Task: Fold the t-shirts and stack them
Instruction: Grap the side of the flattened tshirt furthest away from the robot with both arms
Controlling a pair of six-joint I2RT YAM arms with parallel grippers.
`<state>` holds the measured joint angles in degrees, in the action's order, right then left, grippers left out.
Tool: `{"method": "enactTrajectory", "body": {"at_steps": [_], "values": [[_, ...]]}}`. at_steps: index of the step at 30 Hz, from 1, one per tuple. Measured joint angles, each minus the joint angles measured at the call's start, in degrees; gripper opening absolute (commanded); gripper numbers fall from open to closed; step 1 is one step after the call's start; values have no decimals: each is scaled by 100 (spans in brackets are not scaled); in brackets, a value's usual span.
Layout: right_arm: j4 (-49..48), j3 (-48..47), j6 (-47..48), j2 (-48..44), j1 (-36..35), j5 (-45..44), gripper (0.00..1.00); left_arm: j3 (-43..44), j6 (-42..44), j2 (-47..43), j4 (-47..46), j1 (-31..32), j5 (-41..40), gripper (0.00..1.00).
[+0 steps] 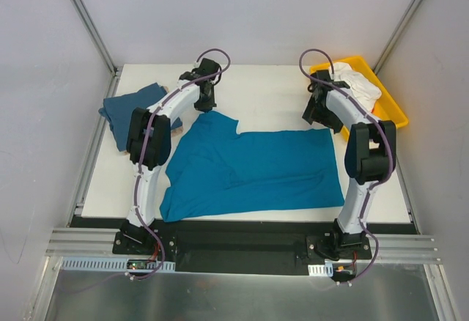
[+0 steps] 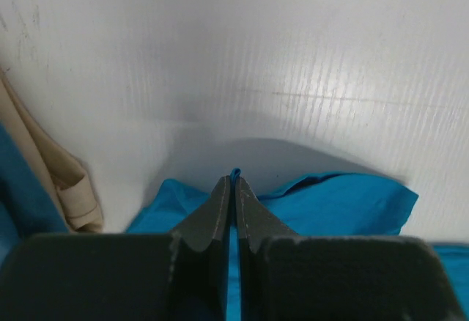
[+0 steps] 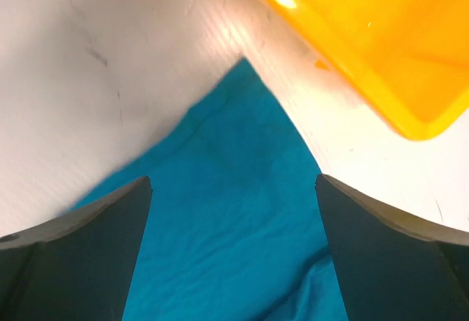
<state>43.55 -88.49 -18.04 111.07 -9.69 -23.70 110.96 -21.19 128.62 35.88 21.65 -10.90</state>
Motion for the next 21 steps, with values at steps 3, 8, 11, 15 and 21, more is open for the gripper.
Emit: {"method": "enactTrajectory", "body": {"at_steps": [3, 8, 11, 15, 21], "values": [[116, -422, -133, 391, -7, -293, 93, -234, 2, -245, 4, 15, 4, 0], [428, -852, -304, 890, -7, -673, 91, -564, 24, -581, 42, 85, -4, 0], [562, -1016, -348, 1134, -9, -798, 92, -728, 28, -763, 48, 166, -2, 0], [691, -1117, -369, 1357, -11, -863, 94, -946, 26, -1008, 39, 251, 4, 0], [763, -1152, -378, 1475, -15, -863, 92, -1360, 20, -1478, 59, 374, 2, 0]]}}
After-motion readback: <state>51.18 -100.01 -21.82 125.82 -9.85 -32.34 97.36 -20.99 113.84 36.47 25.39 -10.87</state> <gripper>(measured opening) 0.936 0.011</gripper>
